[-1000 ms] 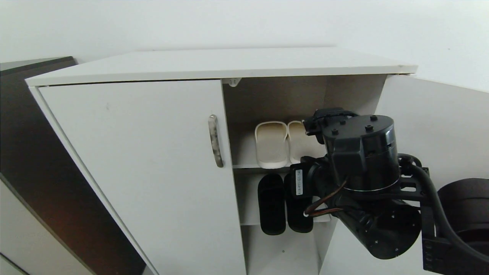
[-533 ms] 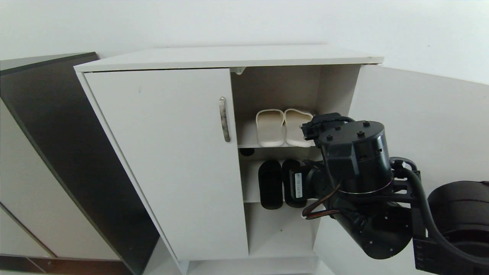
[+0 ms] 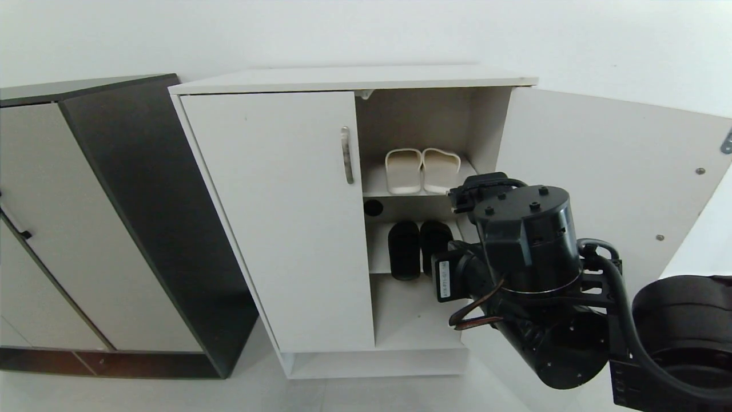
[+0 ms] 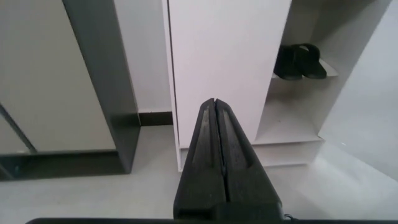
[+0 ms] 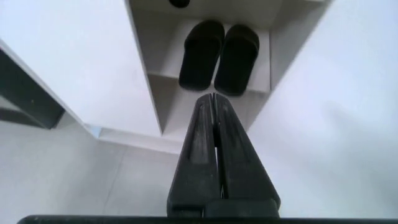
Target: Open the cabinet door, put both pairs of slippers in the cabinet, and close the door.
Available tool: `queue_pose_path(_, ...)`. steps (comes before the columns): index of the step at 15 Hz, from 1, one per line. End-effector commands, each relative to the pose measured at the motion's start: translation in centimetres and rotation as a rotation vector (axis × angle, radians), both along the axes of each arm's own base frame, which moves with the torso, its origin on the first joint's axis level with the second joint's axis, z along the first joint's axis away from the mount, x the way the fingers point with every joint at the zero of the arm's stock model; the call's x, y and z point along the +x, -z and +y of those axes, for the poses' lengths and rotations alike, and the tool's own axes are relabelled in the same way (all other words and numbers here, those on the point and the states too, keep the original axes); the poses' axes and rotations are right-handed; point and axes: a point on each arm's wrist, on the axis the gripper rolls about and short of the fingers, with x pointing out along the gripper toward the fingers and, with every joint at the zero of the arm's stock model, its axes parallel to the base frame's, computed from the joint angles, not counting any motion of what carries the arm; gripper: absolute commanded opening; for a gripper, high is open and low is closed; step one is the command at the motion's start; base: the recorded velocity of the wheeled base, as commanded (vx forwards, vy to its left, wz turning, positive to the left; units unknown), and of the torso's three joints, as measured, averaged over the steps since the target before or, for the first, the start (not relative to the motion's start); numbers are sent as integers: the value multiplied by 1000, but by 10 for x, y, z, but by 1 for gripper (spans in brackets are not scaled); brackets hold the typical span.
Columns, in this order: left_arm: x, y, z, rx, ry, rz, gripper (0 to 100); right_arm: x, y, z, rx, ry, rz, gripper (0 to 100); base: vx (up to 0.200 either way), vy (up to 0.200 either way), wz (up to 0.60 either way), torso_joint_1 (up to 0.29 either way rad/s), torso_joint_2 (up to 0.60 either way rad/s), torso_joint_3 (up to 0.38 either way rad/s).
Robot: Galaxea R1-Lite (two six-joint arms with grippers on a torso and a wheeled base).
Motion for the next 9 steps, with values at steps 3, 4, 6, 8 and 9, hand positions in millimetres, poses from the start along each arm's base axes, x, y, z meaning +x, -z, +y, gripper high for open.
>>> queue_pose_path(3,0,0,0,-1,-2,1,0,1,2,0,-7,2,4,0,-200,0,0,4,1,7)
queue_pose_path(4,0,0,0,-1,-2,2,0,1,2,-1,-7,4,4,0,0,0,0,0,0,0)
queue_pose_path(6,0,0,0,-1,-2,1,0,1,3,-1,-11,5,6,0,0,0,0,0,0,0)
queue_pose_path(8,0,0,0,-1,-2,1,0,1,4,-2,-24,2,7,0,0,0,0,0,0,0)
queue_pose_path(9,0,0,0,-1,-2,1,0,1,4,-2,-26,2,7,0,0,0,0,0,0,0)
